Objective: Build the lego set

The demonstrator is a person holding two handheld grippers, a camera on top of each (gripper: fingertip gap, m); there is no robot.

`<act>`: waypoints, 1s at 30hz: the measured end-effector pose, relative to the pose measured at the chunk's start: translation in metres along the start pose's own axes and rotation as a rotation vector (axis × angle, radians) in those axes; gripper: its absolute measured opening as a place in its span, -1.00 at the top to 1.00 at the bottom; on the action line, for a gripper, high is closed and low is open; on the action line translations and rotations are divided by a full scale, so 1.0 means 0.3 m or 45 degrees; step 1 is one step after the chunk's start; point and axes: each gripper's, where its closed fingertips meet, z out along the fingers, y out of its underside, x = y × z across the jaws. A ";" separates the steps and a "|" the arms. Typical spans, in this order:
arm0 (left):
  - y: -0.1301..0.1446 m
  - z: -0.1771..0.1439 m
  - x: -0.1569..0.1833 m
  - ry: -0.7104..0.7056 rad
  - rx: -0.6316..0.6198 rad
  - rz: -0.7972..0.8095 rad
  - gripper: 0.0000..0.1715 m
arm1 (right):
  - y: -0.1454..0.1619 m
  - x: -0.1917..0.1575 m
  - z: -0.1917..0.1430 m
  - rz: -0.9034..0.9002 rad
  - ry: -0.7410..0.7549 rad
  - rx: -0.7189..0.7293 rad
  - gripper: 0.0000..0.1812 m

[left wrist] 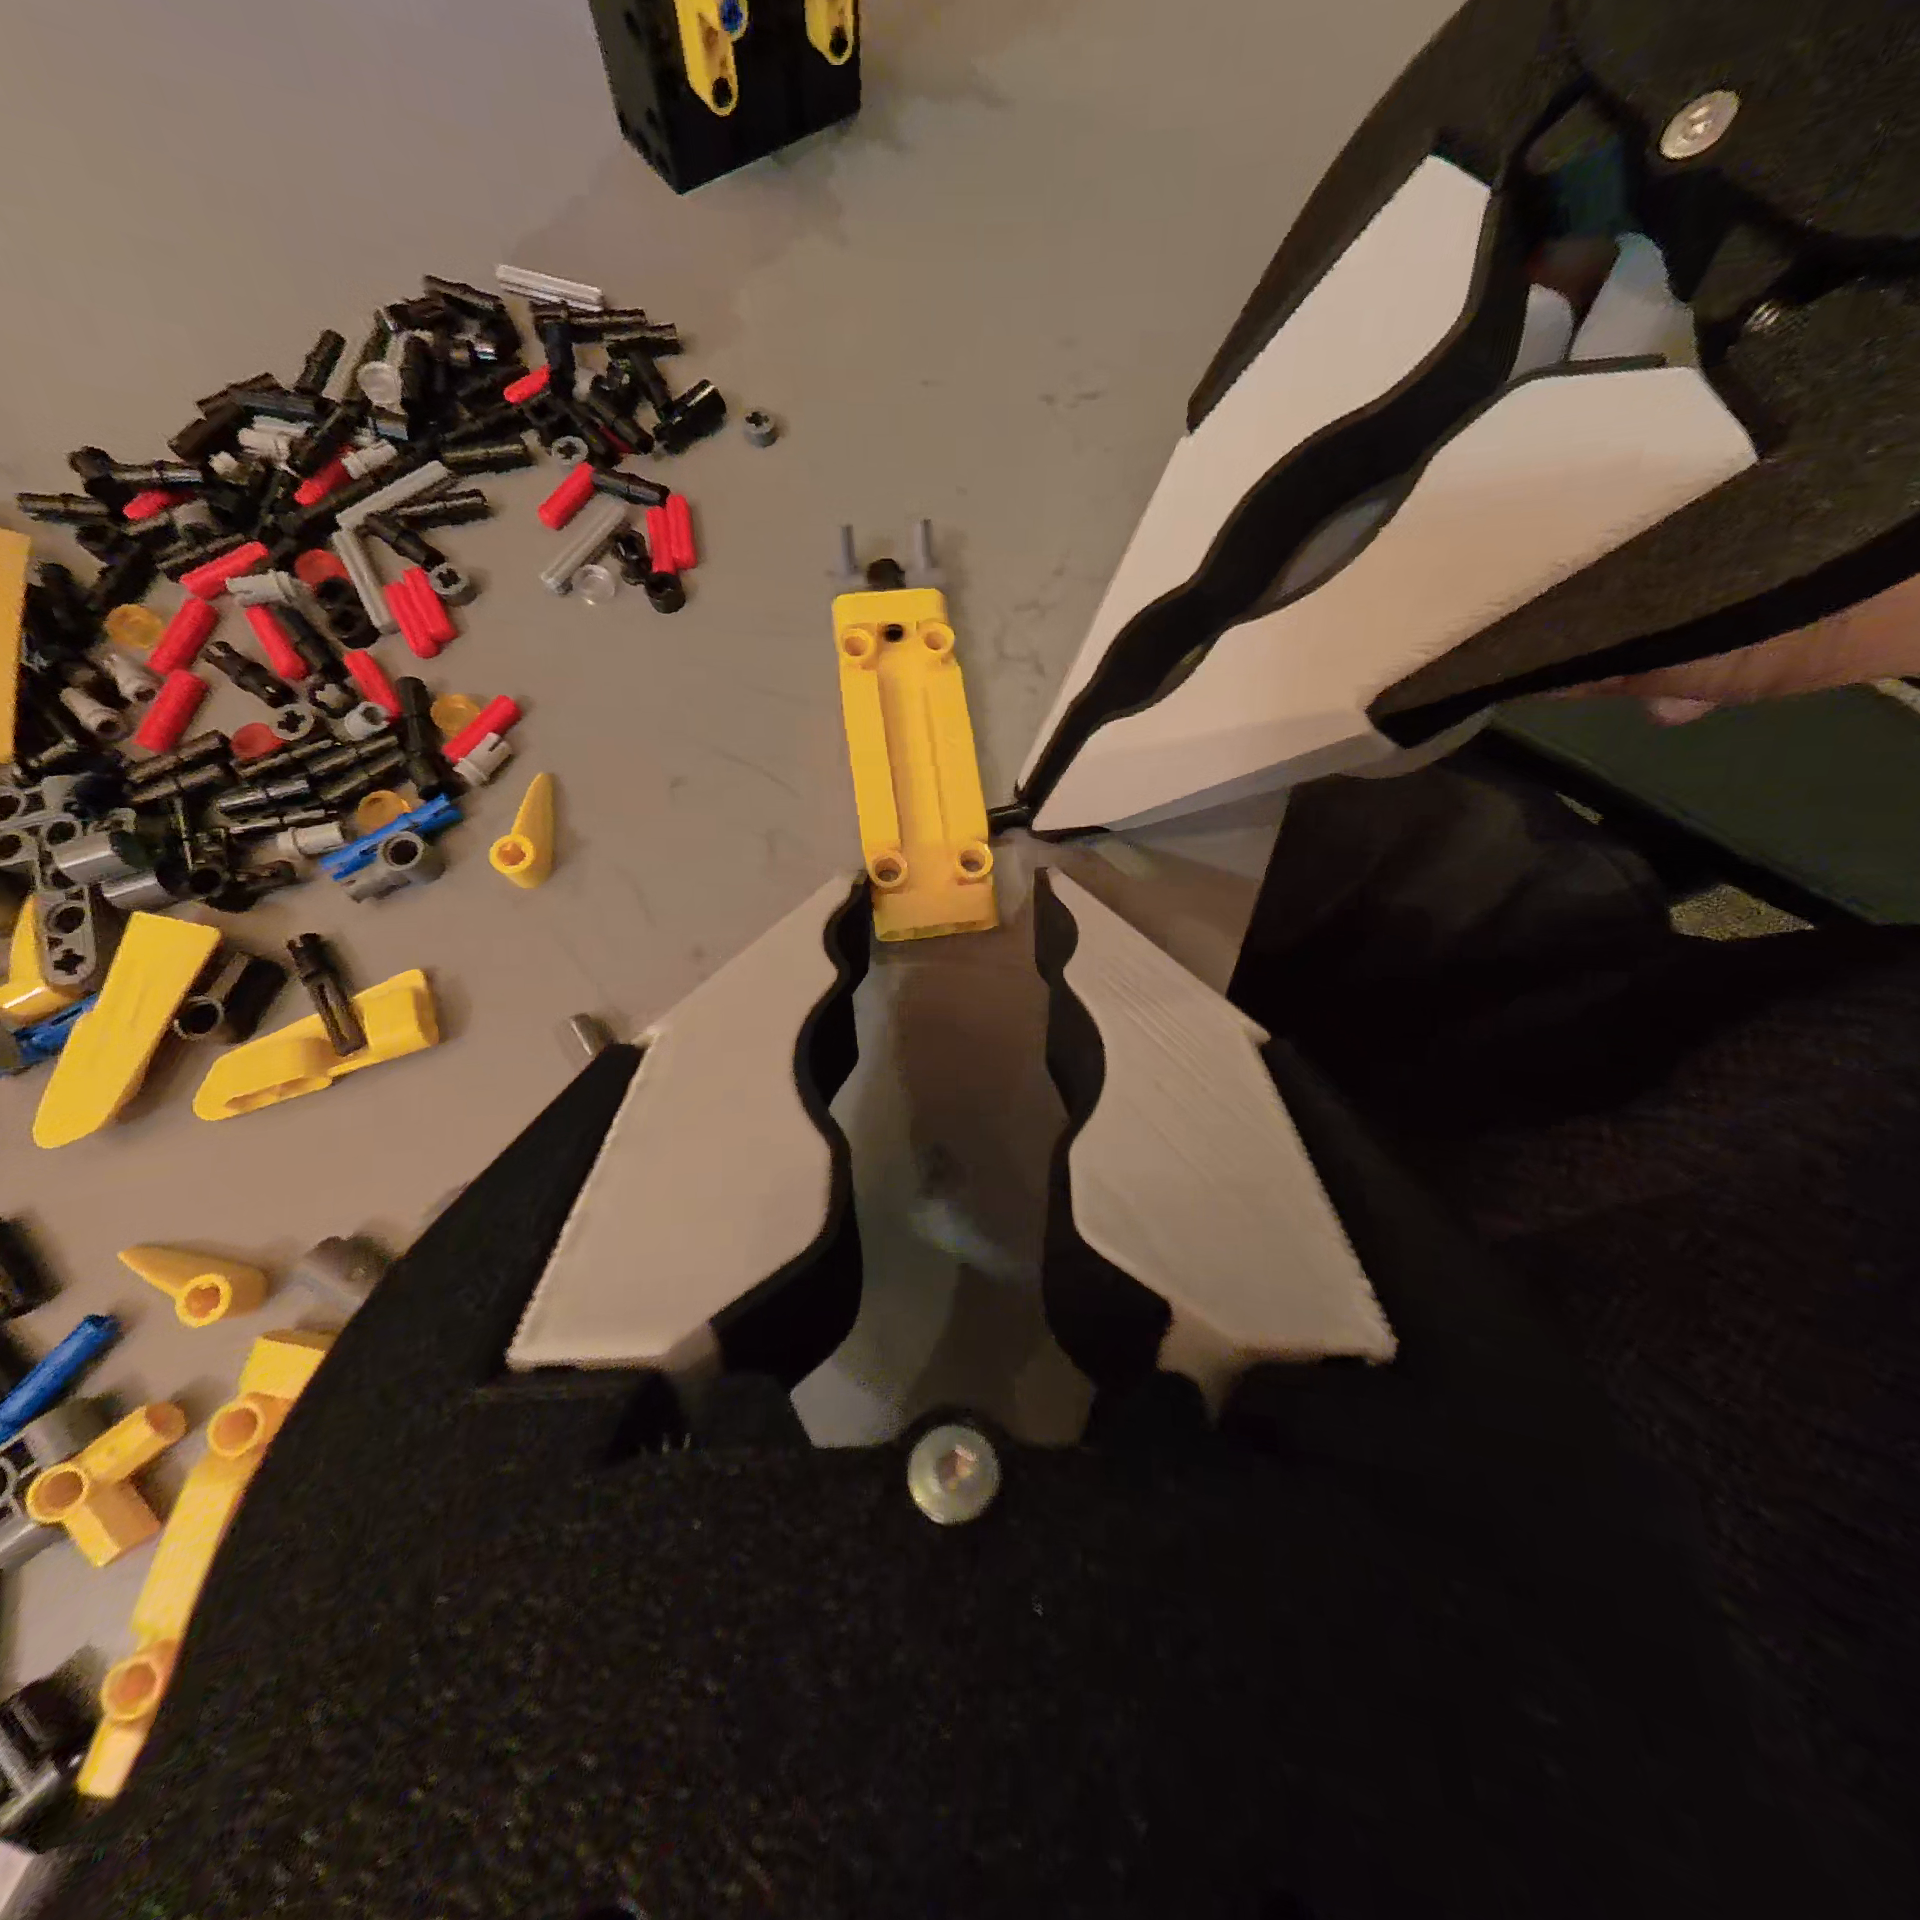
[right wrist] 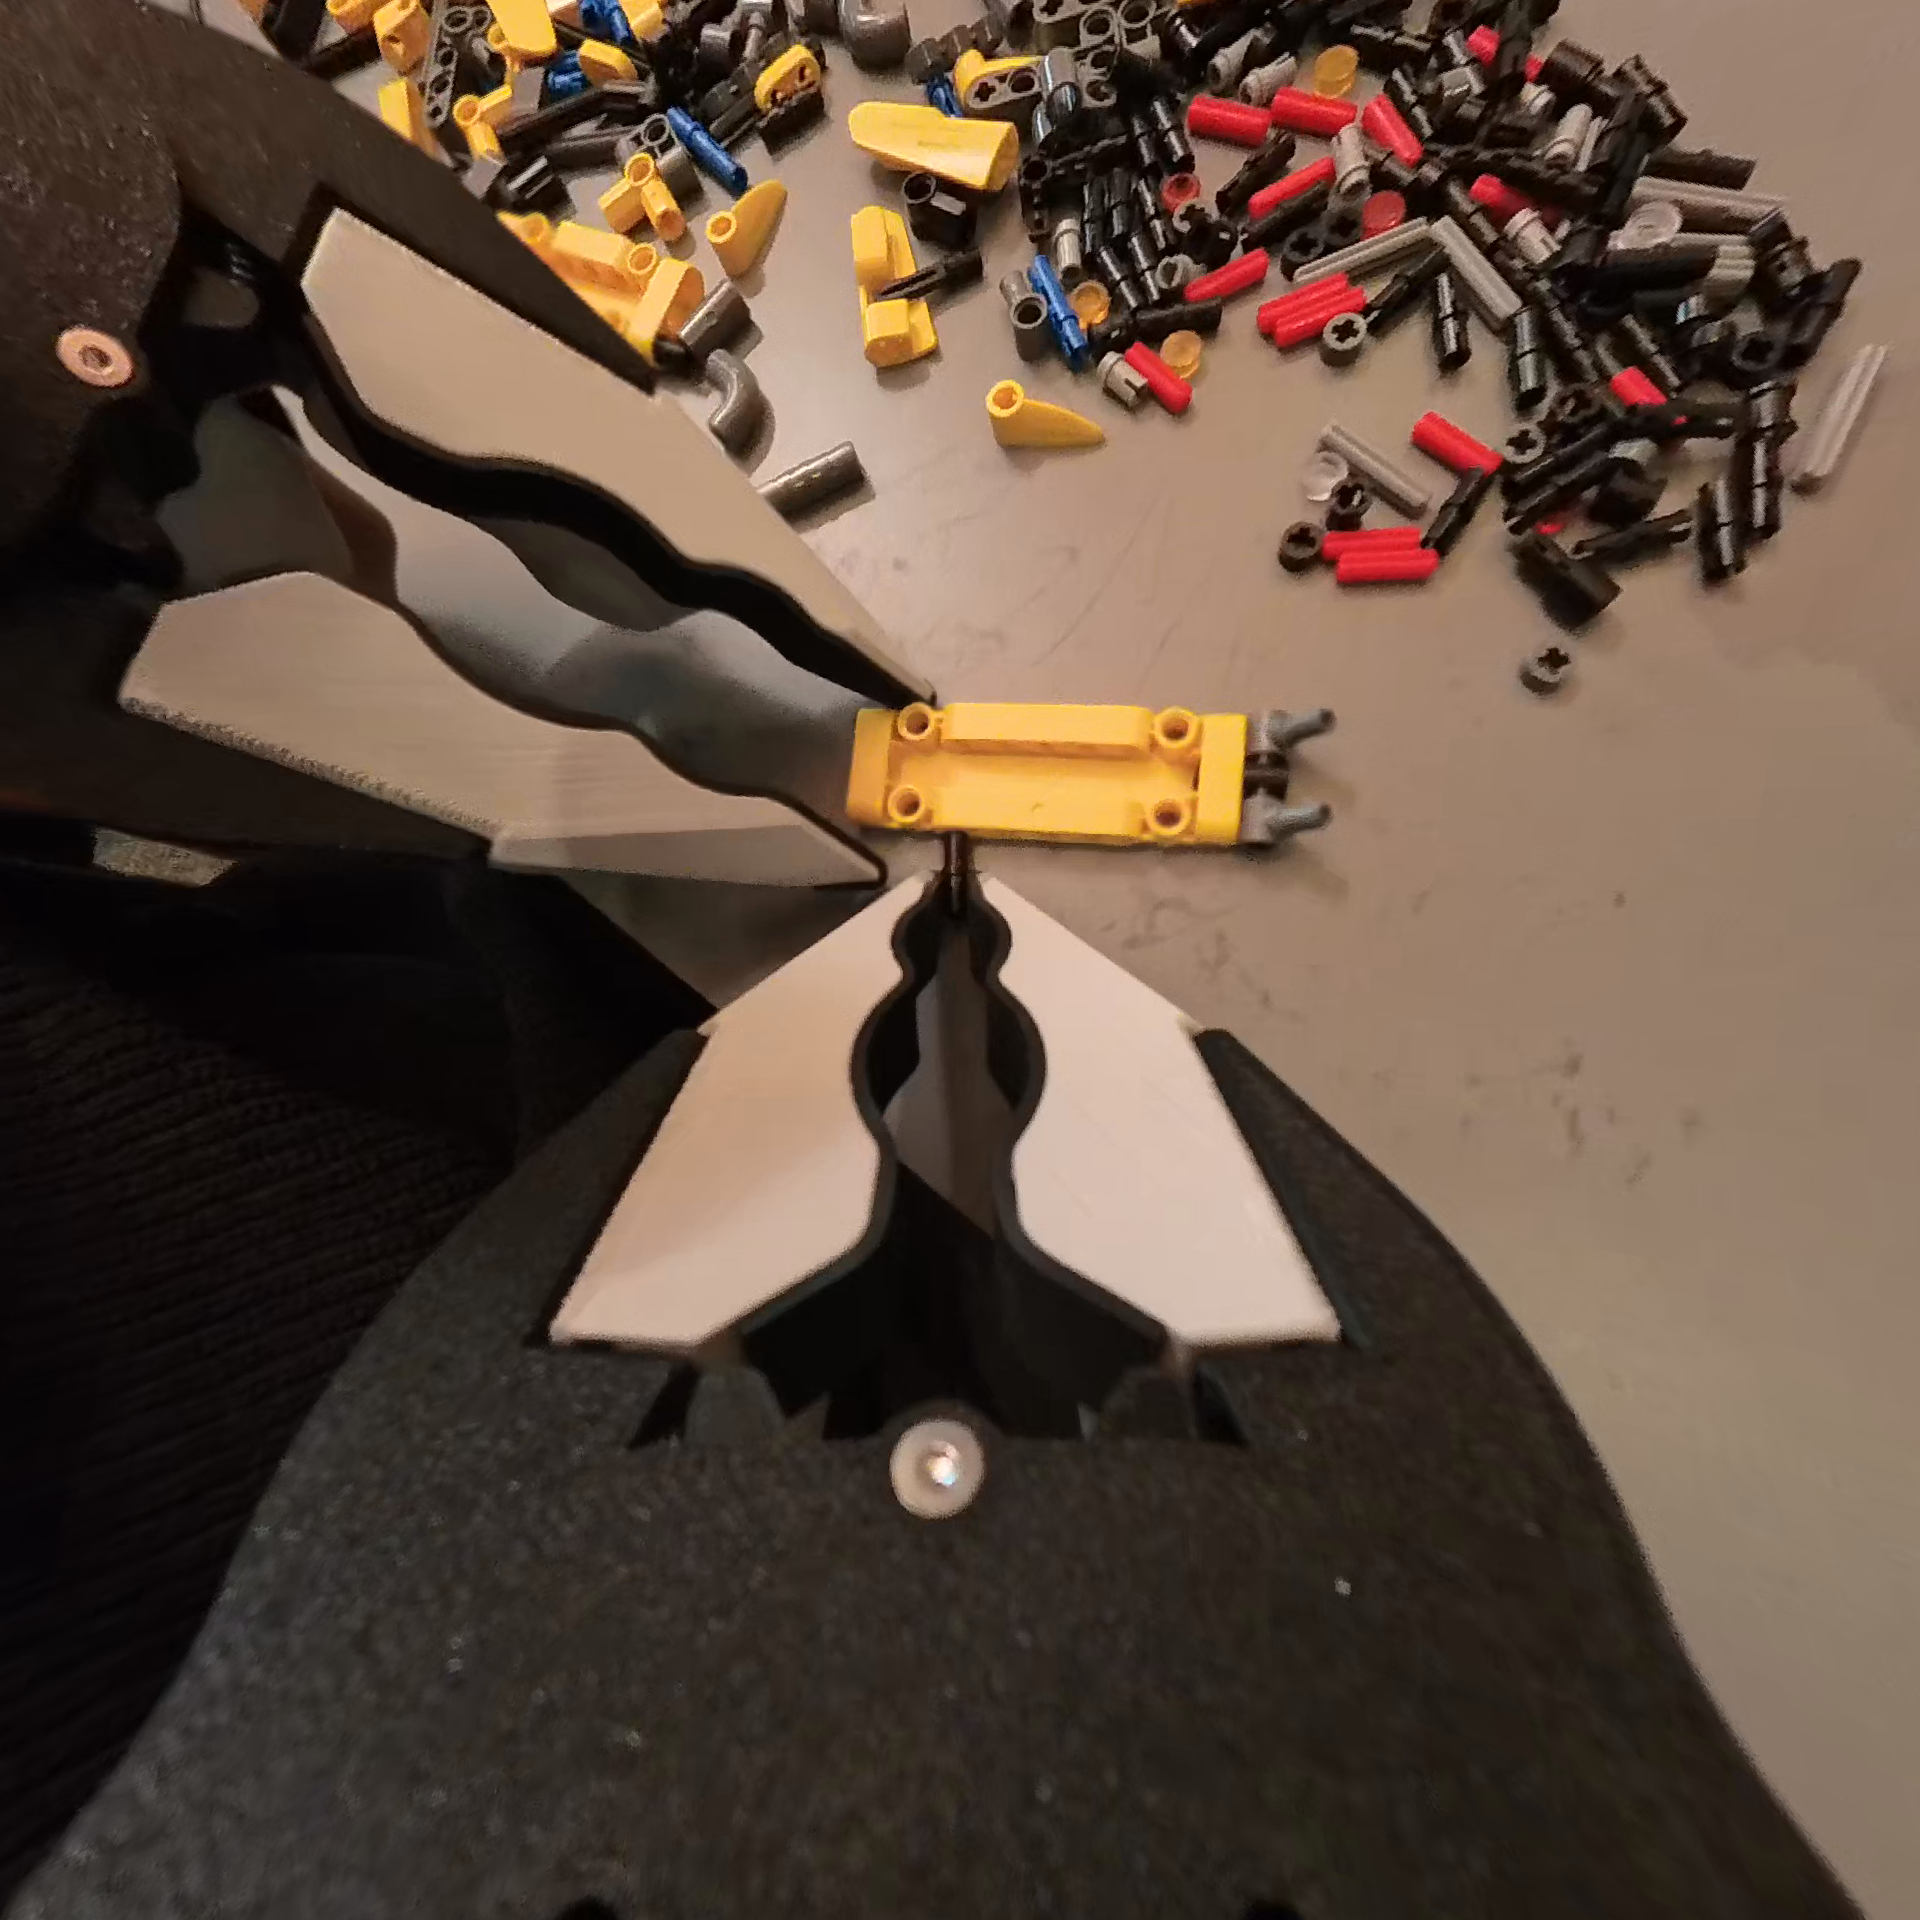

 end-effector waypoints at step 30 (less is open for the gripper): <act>0.003 0.007 -0.008 -0.066 -0.159 0.124 0.73 | -0.027 0.001 -0.010 -0.101 0.062 -0.041 0.98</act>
